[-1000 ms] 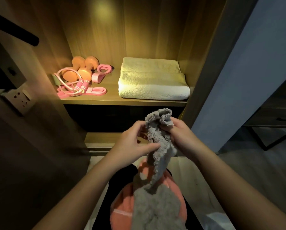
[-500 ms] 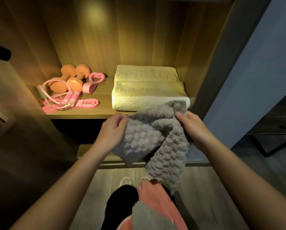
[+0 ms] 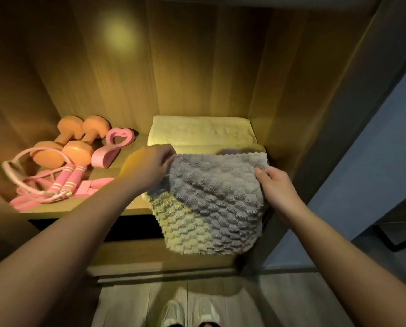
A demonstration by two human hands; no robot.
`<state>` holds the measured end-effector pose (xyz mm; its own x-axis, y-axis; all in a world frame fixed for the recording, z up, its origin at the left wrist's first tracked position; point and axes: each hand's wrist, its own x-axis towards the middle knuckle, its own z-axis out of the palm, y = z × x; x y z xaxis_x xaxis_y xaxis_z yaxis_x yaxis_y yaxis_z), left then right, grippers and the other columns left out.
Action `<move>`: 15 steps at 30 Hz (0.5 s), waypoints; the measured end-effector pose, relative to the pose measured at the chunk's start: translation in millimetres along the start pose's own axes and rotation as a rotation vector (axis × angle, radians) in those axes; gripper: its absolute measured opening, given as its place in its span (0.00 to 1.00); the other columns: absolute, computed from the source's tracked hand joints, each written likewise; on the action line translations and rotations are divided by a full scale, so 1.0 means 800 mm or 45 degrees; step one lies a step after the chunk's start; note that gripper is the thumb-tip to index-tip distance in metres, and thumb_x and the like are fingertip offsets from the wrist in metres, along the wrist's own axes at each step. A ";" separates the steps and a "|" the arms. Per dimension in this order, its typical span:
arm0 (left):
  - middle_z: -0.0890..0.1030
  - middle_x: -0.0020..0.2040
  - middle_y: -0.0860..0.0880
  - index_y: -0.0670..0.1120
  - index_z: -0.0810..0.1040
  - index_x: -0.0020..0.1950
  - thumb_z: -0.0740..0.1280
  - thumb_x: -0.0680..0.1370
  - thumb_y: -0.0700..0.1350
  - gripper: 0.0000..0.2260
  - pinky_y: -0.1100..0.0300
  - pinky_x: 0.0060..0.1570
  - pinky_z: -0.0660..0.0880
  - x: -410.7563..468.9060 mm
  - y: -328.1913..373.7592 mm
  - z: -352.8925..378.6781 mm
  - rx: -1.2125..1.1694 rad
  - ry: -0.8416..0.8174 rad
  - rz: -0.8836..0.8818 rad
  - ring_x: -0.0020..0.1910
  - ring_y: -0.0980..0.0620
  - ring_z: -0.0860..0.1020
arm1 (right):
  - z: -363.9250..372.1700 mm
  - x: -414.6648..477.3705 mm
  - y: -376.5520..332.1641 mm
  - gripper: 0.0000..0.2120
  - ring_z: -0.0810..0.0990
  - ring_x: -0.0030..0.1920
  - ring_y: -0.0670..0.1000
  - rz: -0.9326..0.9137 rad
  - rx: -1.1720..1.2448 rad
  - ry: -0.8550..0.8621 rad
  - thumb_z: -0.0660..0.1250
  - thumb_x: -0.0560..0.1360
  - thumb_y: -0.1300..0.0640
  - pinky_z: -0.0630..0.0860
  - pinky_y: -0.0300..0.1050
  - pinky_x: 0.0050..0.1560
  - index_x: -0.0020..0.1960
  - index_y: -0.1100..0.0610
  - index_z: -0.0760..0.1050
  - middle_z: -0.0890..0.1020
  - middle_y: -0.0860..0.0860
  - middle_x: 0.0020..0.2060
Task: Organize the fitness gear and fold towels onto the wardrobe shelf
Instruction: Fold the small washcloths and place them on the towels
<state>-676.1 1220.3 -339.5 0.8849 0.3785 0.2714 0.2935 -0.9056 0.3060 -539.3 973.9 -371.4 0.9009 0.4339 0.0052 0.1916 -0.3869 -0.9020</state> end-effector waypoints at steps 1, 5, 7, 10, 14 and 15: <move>0.81 0.46 0.49 0.48 0.78 0.54 0.61 0.82 0.45 0.07 0.51 0.43 0.77 0.016 -0.008 0.002 0.032 0.011 0.004 0.42 0.48 0.78 | 0.008 0.016 -0.001 0.17 0.69 0.32 0.47 0.006 -0.016 0.025 0.59 0.81 0.51 0.62 0.44 0.34 0.35 0.56 0.65 0.69 0.52 0.31; 0.82 0.50 0.44 0.46 0.79 0.55 0.60 0.82 0.48 0.10 0.54 0.44 0.70 0.072 -0.040 0.028 0.161 0.092 0.014 0.45 0.41 0.79 | 0.038 0.081 -0.003 0.09 0.69 0.32 0.49 0.091 -0.178 0.086 0.58 0.81 0.56 0.64 0.43 0.32 0.47 0.59 0.73 0.72 0.51 0.34; 0.82 0.52 0.45 0.47 0.79 0.56 0.58 0.83 0.49 0.12 0.54 0.47 0.66 0.094 -0.050 0.050 0.314 0.068 -0.016 0.48 0.42 0.79 | 0.048 0.107 -0.004 0.08 0.70 0.32 0.49 0.090 -0.304 0.155 0.59 0.81 0.58 0.66 0.42 0.35 0.45 0.60 0.72 0.74 0.54 0.36; 0.82 0.50 0.45 0.46 0.78 0.56 0.58 0.83 0.50 0.12 0.55 0.44 0.66 0.110 -0.062 0.082 0.294 0.092 0.051 0.45 0.44 0.80 | 0.054 0.133 0.000 0.15 0.71 0.30 0.50 0.037 -0.705 0.208 0.57 0.82 0.54 0.63 0.39 0.31 0.37 0.57 0.67 0.73 0.52 0.33; 0.81 0.44 0.47 0.44 0.75 0.52 0.59 0.81 0.55 0.15 0.58 0.35 0.70 0.110 -0.075 0.094 0.212 0.098 0.149 0.35 0.46 0.77 | 0.050 0.142 0.013 0.14 0.72 0.32 0.50 0.087 -1.002 0.140 0.52 0.82 0.50 0.63 0.42 0.30 0.41 0.53 0.68 0.73 0.51 0.35; 0.79 0.42 0.48 0.45 0.75 0.51 0.60 0.80 0.58 0.16 0.57 0.34 0.73 0.110 -0.077 0.090 0.161 0.068 0.117 0.35 0.47 0.76 | 0.049 0.143 0.014 0.15 0.72 0.33 0.50 0.089 -1.015 0.130 0.52 0.83 0.50 0.63 0.42 0.31 0.41 0.53 0.68 0.73 0.52 0.35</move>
<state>-590.8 1295.9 -400.1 0.8906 0.2994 0.3424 0.2583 -0.9525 0.1612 -449.3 1051.0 -397.8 0.9449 0.3255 0.0341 0.3187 -0.8913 -0.3226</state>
